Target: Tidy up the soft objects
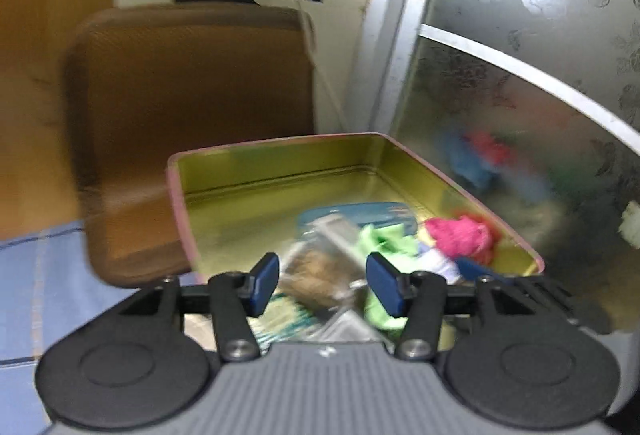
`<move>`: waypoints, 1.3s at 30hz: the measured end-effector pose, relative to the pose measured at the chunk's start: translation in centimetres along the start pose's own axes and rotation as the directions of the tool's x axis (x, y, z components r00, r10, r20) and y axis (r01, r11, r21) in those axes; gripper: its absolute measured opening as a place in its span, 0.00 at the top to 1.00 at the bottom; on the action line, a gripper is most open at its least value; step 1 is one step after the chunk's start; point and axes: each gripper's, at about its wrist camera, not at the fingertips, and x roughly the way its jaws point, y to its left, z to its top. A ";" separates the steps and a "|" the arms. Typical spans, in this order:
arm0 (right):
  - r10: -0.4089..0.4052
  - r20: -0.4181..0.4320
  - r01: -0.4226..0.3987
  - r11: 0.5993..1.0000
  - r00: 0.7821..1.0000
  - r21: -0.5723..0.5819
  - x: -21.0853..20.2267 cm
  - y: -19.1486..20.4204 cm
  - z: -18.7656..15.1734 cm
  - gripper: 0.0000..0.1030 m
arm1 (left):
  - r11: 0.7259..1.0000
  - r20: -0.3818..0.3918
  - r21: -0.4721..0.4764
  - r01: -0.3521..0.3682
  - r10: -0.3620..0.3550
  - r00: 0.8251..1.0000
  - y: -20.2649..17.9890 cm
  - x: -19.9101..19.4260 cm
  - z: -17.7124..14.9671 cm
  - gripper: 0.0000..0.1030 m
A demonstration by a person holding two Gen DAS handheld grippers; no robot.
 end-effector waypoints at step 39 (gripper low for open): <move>0.119 -0.107 -0.087 0.959 0.987 0.268 -14.7 13.6 -4.2 0.40 | 0.927 0.048 -0.032 -0.374 0.375 0.926 5.2 -17.7 -17.0 0.00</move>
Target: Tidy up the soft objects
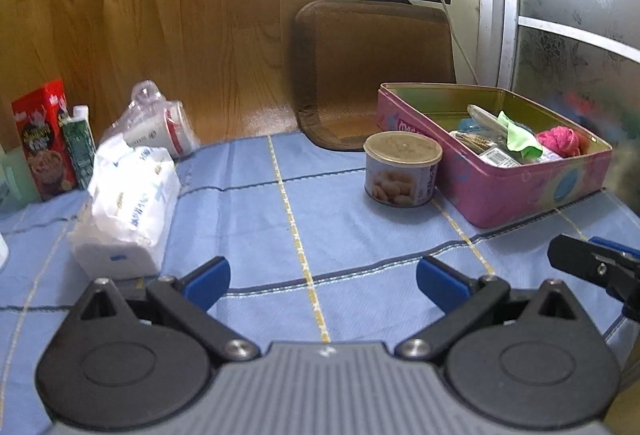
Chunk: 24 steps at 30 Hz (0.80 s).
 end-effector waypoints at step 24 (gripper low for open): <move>0.000 -0.028 0.002 0.998 1.000 0.066 0.9 -3.3 0.3 0.22 | 0.998 -0.017 0.048 0.052 -0.051 0.999 -0.9 -0.5 -0.3 0.00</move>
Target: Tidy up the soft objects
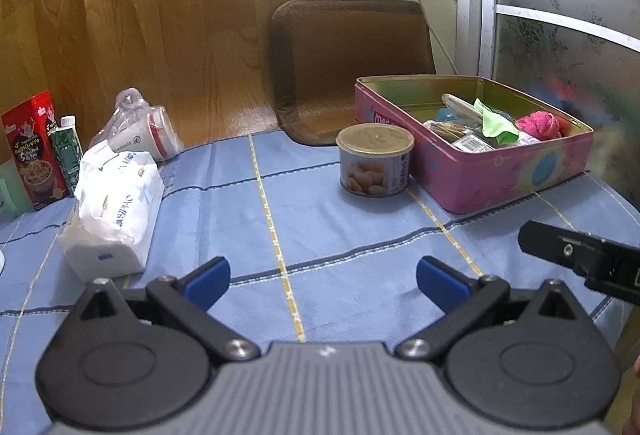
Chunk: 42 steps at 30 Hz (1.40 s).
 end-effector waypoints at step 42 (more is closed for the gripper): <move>0.002 0.018 -0.002 1.000 1.000 -0.002 0.7 -1.1 0.2 0.21 | 1.000 -0.045 0.027 -0.007 0.008 0.999 0.4 0.4 0.6 0.00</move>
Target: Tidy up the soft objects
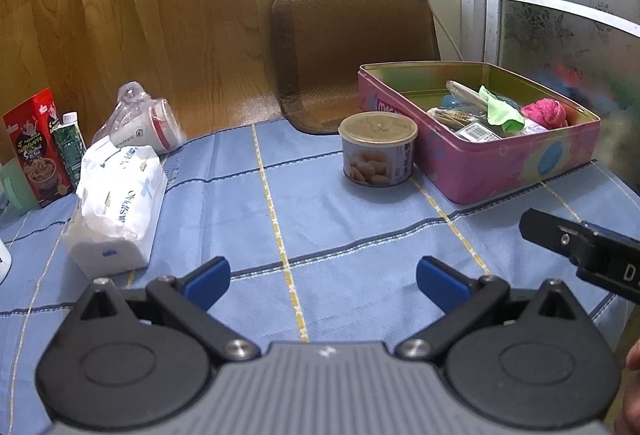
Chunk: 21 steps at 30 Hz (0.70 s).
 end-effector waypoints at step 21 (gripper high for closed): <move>0.007 -0.006 -0.007 1.000 1.000 0.005 0.3 -0.6 0.0 0.21 | 1.000 -0.031 0.011 0.002 -0.001 1.000 0.0 0.6 0.0 0.00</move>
